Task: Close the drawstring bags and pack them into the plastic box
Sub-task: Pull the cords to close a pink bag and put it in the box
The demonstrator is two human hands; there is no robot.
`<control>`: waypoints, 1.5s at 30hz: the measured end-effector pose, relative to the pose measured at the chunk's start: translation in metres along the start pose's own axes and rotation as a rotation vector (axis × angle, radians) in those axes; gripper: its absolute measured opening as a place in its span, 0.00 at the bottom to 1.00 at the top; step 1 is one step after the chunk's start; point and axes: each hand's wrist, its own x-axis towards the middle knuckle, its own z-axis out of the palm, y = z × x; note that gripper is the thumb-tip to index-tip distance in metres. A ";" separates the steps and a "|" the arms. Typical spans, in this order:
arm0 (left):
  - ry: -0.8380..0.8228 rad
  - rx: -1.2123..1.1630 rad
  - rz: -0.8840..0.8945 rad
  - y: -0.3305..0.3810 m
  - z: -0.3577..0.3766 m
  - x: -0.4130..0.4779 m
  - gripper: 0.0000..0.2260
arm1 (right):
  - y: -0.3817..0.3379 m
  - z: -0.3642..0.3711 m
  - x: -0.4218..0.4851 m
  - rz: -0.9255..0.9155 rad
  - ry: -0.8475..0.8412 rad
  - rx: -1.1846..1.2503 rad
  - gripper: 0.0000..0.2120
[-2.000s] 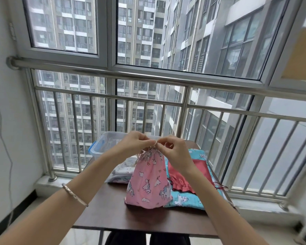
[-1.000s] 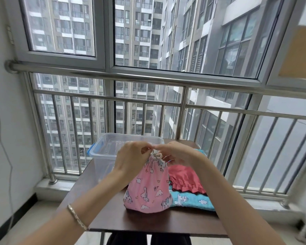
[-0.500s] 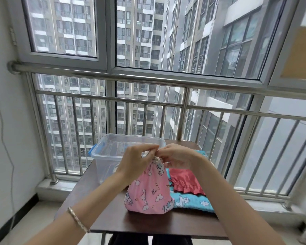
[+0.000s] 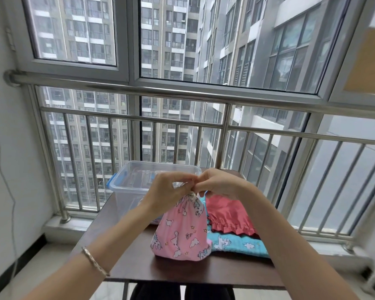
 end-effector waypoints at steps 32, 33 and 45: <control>-0.343 0.070 -0.423 0.021 -0.030 0.025 0.05 | 0.022 0.023 0.007 0.021 -0.265 0.849 0.10; -0.348 0.108 -0.416 0.021 -0.029 0.025 0.06 | 0.023 0.024 0.007 0.014 -0.236 0.866 0.11; -0.371 -0.460 -0.792 0.003 -0.018 0.019 0.11 | 0.021 0.041 -0.004 -0.380 0.534 0.142 0.06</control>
